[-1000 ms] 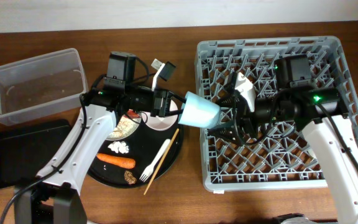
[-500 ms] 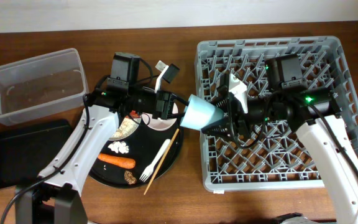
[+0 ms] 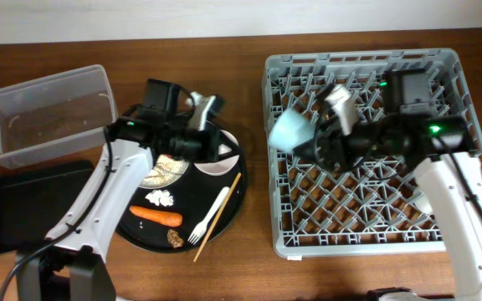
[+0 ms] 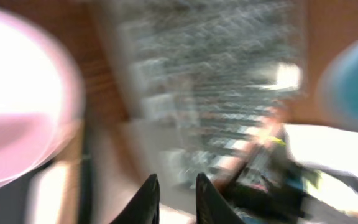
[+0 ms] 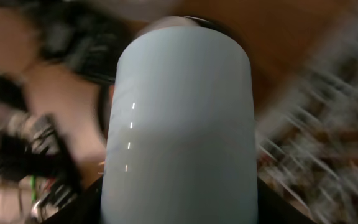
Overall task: Sort waste into correct bins and load items into the dishwasher rack
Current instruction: 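Place the light-blue cup in the rack with the right gripper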
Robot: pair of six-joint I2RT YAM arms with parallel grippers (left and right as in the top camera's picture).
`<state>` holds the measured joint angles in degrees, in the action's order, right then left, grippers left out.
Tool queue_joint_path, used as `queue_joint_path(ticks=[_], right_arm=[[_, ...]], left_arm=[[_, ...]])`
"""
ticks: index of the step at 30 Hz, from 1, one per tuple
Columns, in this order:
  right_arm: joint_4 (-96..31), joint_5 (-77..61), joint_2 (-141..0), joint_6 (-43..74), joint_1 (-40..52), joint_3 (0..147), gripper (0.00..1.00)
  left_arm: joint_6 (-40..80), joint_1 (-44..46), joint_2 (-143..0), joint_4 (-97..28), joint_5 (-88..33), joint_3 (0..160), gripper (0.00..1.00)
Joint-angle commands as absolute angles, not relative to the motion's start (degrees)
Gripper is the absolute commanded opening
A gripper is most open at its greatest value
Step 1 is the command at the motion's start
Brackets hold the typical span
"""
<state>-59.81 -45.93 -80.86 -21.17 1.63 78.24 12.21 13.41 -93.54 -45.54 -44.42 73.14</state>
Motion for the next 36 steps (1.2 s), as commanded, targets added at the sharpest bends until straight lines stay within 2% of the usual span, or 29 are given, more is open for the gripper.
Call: queue_joint_path(ticks=[1,5,8,13,21,29,31,32,33,34,36], right_arm=[[-61.32,-32.27,-80.47,-7.27,-6.0,79.55,0.53],[-62.78,-26.2,-80.47,1.37,-15.14,80.03,0.53],[-63.57,-24.49,-80.51,2.28,-21.08,80.23,0.52],[-65.14,-13.63,-82.46,4.19,-28.16,81.23,0.52],[-69.23,-5.02,-93.1,4.99,-30.09,88.38,0.52],[-68.45,-0.84,-101.06,5.02,-30.09,88.47,0.53],[-67.85,-1.89,-102.1,4.99,-30.06,88.47,0.6],[-66.76,-3.7,-102.43,4.99,-30.04,88.47,0.71],[-64.86,-6.81,-102.5,4.97,-30.02,88.47,0.95],[-63.48,-8.69,-102.5,4.99,-30.02,88.47,0.99],[-61.49,-12.08,-102.5,4.99,-30.02,88.47,0.99]], left_arm=[[12.08,9.74,-93.17,-51.42,-21.69,73.3,0.2],[11.53,7.57,-93.17,-54.35,-17.96,73.3,0.2],[10.94,7.44,-93.17,-54.3,-17.93,73.3,0.2],[10.98,7.44,-93.17,-54.33,-17.93,73.3,0.2],[10.98,7.44,-93.17,-54.35,-17.93,73.28,0.19],[10.96,7.44,-93.19,-54.3,-17.91,73.28,0.2],[10.98,7.44,-93.19,-54.33,-17.54,73.3,0.19],[10.98,7.44,-93.19,-54.35,-17.54,73.3,0.2],[10.98,7.44,-93.19,-54.33,-17.54,73.3,0.2],[10.98,7.44,-93.19,-54.35,-17.54,73.28,0.2],[10.98,7.44,-93.19,-54.35,-17.54,73.3,0.2]])
